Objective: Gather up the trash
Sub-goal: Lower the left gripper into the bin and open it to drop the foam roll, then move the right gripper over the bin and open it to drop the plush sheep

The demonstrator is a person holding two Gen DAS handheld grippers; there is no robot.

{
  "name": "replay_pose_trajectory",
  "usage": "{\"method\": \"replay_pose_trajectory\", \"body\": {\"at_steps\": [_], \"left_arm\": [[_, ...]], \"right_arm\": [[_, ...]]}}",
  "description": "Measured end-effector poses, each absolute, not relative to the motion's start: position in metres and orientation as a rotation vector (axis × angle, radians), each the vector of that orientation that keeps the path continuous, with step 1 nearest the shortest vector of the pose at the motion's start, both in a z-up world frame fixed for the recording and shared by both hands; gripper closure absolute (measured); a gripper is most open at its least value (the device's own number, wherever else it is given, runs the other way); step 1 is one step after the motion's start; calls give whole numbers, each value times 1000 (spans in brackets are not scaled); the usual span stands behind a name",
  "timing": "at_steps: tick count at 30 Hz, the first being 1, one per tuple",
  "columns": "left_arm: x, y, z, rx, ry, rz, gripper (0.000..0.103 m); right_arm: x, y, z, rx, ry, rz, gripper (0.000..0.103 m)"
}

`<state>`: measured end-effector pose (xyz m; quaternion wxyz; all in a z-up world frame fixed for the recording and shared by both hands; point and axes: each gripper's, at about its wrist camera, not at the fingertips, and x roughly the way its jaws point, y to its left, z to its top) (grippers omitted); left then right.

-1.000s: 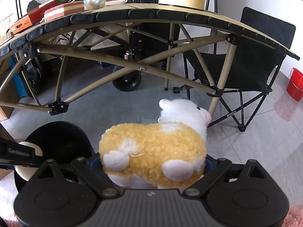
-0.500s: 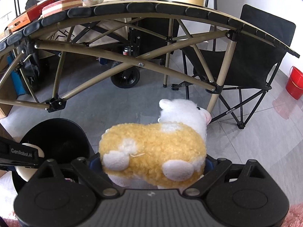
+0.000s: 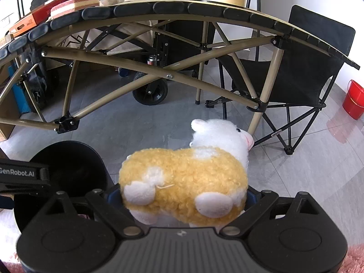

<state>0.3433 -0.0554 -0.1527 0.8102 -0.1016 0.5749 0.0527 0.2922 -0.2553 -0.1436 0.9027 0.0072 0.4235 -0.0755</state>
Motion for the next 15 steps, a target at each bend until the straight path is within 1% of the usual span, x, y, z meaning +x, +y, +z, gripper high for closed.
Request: {"method": "replay_pose_trajectory", "body": {"at_steps": [15], "left_arm": [[337,-38,-147,-220,1211,128,0]], "right_arm": [[294,-250,-144,0,886,-146,8]]}}
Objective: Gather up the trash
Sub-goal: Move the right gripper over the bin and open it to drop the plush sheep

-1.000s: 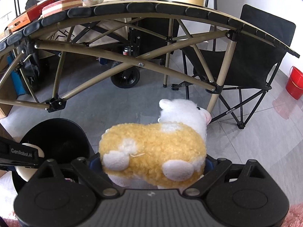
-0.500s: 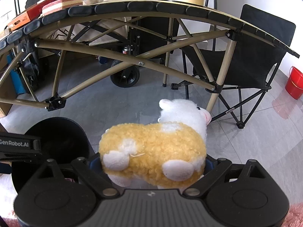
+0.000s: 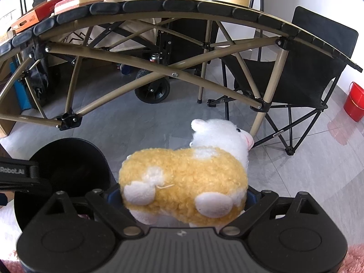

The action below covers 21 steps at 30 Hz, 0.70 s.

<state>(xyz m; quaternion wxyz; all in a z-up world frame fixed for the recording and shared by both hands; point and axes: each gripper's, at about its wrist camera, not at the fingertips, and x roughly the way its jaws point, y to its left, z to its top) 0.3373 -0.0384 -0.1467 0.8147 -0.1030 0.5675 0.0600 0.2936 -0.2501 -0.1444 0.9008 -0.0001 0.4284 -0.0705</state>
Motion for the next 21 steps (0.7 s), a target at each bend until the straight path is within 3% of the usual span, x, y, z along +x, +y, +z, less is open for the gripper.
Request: {"method": "replay_pose_trajectory", "body": {"at_steps": [21], "left_arm": [[307,47,-124,-300,1132,223,0]], "right_arm": [[302,-184,-150,-105,908,-44,8]]}}
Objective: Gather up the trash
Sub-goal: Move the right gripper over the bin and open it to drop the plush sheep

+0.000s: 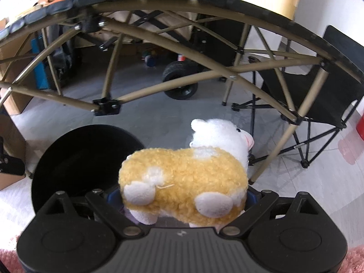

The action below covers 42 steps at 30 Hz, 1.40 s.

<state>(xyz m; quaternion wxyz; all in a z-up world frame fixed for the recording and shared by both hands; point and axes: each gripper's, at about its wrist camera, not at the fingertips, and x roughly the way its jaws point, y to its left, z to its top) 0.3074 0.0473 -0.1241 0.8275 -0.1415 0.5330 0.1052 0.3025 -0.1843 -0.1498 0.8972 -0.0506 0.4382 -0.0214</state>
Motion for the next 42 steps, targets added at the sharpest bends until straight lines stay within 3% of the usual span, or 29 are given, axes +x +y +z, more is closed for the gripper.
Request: {"method": "replay_pose_trajectory", "body": {"at_steps": [20,42], "left_arm": [[281,118,-129,-323,1110,318,0],[275,134,-135,-341,1130,342,0]], "right_arm": [[315,-108,-159,-96,999,110,8],[324,-92,-169,32,1123,161,7]]}}
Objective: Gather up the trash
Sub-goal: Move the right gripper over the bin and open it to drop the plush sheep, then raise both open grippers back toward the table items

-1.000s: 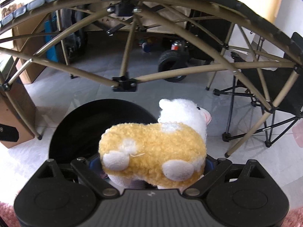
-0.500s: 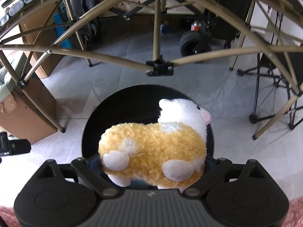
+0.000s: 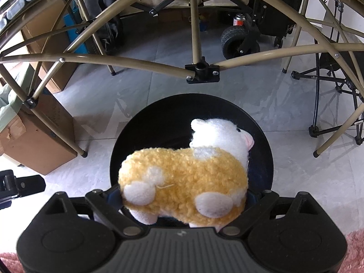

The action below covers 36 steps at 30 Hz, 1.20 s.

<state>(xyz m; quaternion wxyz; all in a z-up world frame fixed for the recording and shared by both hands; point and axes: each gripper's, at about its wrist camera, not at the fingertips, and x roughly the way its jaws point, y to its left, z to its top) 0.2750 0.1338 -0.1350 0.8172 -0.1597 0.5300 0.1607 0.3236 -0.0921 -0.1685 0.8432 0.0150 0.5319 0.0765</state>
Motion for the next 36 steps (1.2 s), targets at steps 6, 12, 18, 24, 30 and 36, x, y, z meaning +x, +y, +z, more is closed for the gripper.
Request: {"method": "replay_pose_trajectory", "body": {"at_steps": [6,12,18,24,30,36], "left_arm": [[274,134,-135,-344,1131,342,0],[274,134,-135,-344,1132,342,0],[274,133,-136,-345,1132,343,0],[274,133,-136,-345,1132,344,0],[274,133,-135,-346,1131,342,0],[273,129,-132,-339,1118,333,0]], "right_arm": [[325,-91,-169,30,1133,183,5],[324,-89,-167,17,1116,188,4],[324,-88,-166,18,1118,191,4],[324,-88,-166,18,1118,192,4],[324,-88,-167,18,1117,190,4],[323,-89,-164,22,1107,196,4]]}}
